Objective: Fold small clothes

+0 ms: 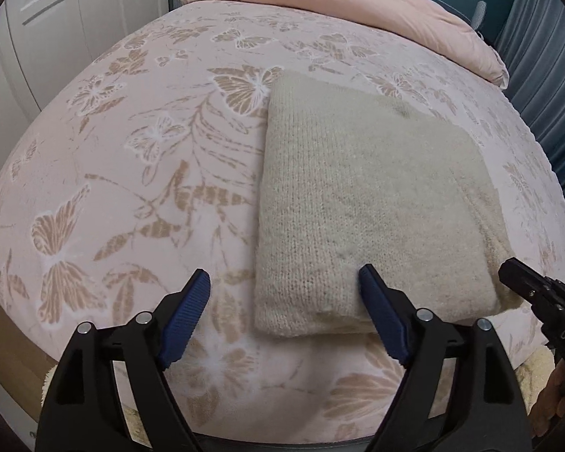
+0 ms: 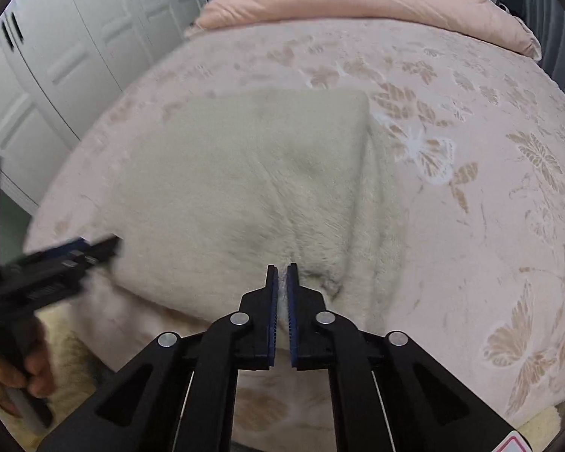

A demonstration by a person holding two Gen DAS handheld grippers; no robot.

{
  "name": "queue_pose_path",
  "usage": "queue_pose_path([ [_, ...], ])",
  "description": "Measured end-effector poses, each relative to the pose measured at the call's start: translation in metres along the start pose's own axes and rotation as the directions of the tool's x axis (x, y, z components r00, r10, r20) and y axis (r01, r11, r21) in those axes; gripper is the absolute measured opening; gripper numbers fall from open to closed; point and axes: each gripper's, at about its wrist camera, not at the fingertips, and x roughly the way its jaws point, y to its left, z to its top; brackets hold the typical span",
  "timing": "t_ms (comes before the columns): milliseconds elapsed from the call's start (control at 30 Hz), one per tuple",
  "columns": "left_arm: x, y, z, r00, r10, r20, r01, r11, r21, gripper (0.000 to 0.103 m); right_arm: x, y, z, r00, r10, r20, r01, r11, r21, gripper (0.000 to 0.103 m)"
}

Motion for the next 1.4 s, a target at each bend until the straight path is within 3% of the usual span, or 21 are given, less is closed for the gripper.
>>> queue_pose_path([
  [67, 0.003, 0.001, -0.003, 1.000, -0.020, -0.010, 0.020, 1.000, -0.011, 0.084, 0.007, -0.013, -0.007, 0.999, 0.052, 0.010, -0.052, 0.997, 0.048, 0.000],
  [167, -0.010, -0.002, -0.006, 1.000, 0.001, 0.012, -0.002, 1.000, 0.016, 0.084, -0.024, -0.014, -0.001, 0.995, 0.079, 0.057, -0.086, 0.987, 0.134, 0.001],
  [333, -0.014, -0.005, -0.010, 1.000, 0.013, 0.012, -0.013, 1.000, 0.024, 0.083, -0.050, 0.004, 0.022, 0.983, 0.135, 0.127, -0.148, 0.984, 0.101, 0.003],
  [400, -0.008, -0.006, -0.011, 1.000, 0.023, -0.011, -0.023, 1.000, 0.012, 0.083, -0.030, 0.006, 0.029, 0.992, 0.097, 0.079, -0.103, 0.992, 0.069, 0.003],
  [467, -0.007, -0.007, -0.013, 0.999, 0.029, -0.014, -0.029, 1.000, 0.007, 0.083, 0.003, -0.012, 0.027, 1.000, -0.006, 0.020, 0.005, 0.998, 0.065, 0.000],
  [533, -0.010, -0.010, -0.014, 0.999, 0.031, -0.010, -0.031, 0.999, 0.019, 0.084, 0.012, -0.033, 0.020, 0.999, 0.030, 0.041, -0.035, 0.991, 0.127, 0.000],
  [600, -0.014, -0.013, -0.016, 1.000, 0.023, -0.010, -0.023, 0.999, 0.034, 0.084, -0.008, -0.034, 0.020, 0.997, 0.054, 0.064, -0.065, 0.980, 0.188, 0.000],
  [700, -0.016, -0.017, -0.019, 0.999, 0.053, 0.004, -0.054, 0.996, 0.068, 0.083, -0.044, -0.012, 0.014, 0.990, 0.066, 0.128, -0.083, 0.988, 0.132, 0.000],
  [767, -0.011, -0.018, -0.021, 0.998, 0.056, -0.013, -0.055, 0.996, 0.069, 0.083, -0.042, -0.003, 0.005, 0.995, 0.043, 0.095, -0.049, 0.997, 0.065, 0.000],
  [833, -0.006, -0.017, -0.023, 0.998, 0.062, -0.031, -0.060, 0.997, 0.056, 0.083, -0.012, -0.011, -0.007, 0.999, -0.046, 0.013, 0.046, 0.998, 0.035, 0.000],
  [967, -0.011, -0.017, -0.026, 0.997, 0.069, -0.033, -0.067, 0.997, 0.049, 0.083, -0.012, -0.030, -0.018, 0.999, 0.031, 0.024, -0.034, 0.988, 0.152, 0.000],
  [1133, -0.014, -0.014, -0.026, 0.986, 0.169, 0.003, -0.168, 0.981, 0.096, 0.084, -0.021, -0.018, -0.011, 1.000, 0.019, 0.016, -0.020, 0.995, 0.102, 0.000],
  [1233, -0.007, -0.006, -0.023, 0.988, 0.155, -0.027, -0.152, 0.985, 0.082, 0.084, -0.020, -0.020, -0.009, 0.999, 0.039, 0.005, -0.040, 0.991, 0.131, 0.000],
  [1333, -0.014, -0.015, -0.027, 0.993, 0.115, -0.014, -0.111, 0.983, 0.149, 0.084, -0.030, -0.020, -0.003, 0.996, 0.081, 0.037, -0.086, 0.984, 0.158, 0.002],
  [1400, -0.010, -0.023, -0.030, 0.987, 0.160, -0.005, -0.155, 0.965, 0.210, 0.084, -0.028, -0.020, 0.001, 0.997, 0.072, 0.037, -0.076, 0.986, 0.149, 0.002],
])
